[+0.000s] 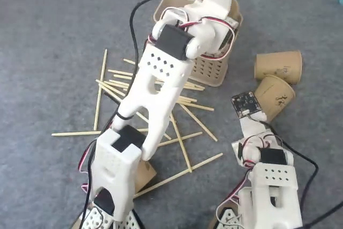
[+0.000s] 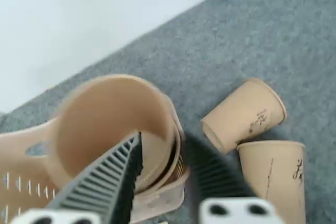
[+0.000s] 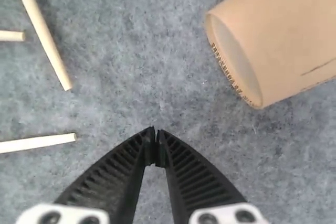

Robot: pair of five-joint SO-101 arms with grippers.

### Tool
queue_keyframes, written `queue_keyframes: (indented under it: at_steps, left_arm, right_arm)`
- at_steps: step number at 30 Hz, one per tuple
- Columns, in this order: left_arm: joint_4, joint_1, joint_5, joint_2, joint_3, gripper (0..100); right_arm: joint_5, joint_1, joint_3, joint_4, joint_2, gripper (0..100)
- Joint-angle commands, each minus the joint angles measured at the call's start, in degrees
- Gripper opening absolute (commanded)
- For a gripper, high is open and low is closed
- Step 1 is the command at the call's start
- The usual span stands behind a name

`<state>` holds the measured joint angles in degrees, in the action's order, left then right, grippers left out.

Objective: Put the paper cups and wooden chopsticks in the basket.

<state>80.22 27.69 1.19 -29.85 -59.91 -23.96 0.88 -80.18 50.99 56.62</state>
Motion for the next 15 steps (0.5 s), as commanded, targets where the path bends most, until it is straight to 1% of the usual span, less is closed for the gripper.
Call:
queue_keyframes:
  at_steps: [1, 4, 6, 9, 10, 11, 13, 15]
  left_arm:
    - [2.02, -0.35, 1.67, 2.99, -4.88, 31]
    - [5.36, -1.05, 1.41, 5.80, -9.19, 28]
    - [10.20, -2.20, 1.41, 8.53, -13.23, 26]
    - [20.40, -4.04, -0.35, 12.75, -19.47, 26]
    - [20.92, -5.01, -0.53, 14.33, -20.09, 26]
    - [20.75, -6.86, 0.00, 16.09, -19.38, 25]
    - [20.75, -13.45, 0.53, 20.92, -15.52, 25]
    - [20.66, -18.29, 0.53, 26.11, -8.92, 25]
  right_arm:
    - [-0.53, -0.48, 0.26, -1.01, 1.80, 0.8]
    - [-0.53, -0.48, 0.26, -1.01, 1.80, 0.8]
    - [-0.44, -0.40, 0.26, -1.01, 1.80, 0.8]
    - [-0.44, -0.40, 0.26, -0.75, 1.80, 0.8]
    - [-0.44, -0.40, 0.26, -0.57, 1.80, 0.8]
    - [-0.44, -0.40, 0.26, -0.40, 1.80, 0.8]
    - [-0.44, -0.40, 0.44, 0.84, 1.80, 0.8]
    - [-0.44, -0.31, 0.70, 1.63, 1.80, 0.8]
